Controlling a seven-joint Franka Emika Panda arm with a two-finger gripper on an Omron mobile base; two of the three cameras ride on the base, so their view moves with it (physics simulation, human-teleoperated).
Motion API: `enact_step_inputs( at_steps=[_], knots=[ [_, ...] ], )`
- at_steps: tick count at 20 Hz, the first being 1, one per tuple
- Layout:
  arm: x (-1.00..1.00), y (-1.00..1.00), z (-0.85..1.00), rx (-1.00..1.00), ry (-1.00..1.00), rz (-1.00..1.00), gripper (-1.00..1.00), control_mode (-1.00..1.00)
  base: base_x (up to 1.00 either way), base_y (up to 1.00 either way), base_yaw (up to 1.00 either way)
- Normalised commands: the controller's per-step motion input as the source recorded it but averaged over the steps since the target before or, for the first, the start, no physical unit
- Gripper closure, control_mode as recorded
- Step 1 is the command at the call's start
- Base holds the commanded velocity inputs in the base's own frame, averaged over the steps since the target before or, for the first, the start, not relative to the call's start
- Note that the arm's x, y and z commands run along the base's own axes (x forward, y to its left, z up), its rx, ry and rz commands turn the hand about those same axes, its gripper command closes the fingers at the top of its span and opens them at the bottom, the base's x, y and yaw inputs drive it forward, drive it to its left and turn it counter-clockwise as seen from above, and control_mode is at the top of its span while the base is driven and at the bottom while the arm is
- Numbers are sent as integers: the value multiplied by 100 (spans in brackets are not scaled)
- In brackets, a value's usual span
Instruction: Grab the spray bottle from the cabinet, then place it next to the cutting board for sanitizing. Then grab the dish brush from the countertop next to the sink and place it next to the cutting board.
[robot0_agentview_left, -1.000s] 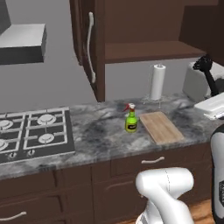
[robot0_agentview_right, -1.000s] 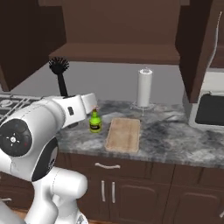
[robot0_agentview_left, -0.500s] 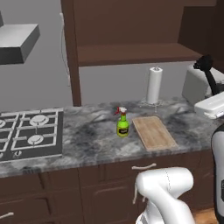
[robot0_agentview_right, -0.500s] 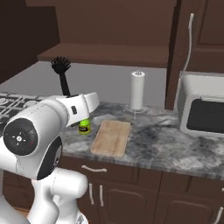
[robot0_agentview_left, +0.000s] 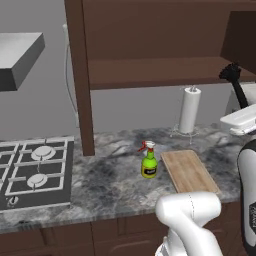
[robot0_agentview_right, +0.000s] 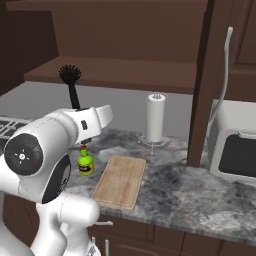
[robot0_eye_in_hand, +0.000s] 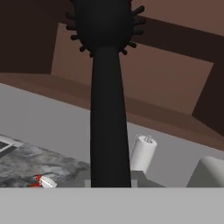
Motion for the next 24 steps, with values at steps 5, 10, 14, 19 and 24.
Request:
enact_step_inputs(
  at_steps=[5,10,14,19,24],
  knots=[
    [10,-22,-23,0,9,3,100,-100,4,-2,0],
    [22,-33,-59,-1,29,4,100,-100,0,0,0],
    [35,-1,-83,-8,38,0,100,-100,0,0,0],
    [67,-3,-98,-10,43,0,100,-100,0,0,0],
    [48,-28,-85,-4,28,0,100,-100,0,0,0]
  ],
)
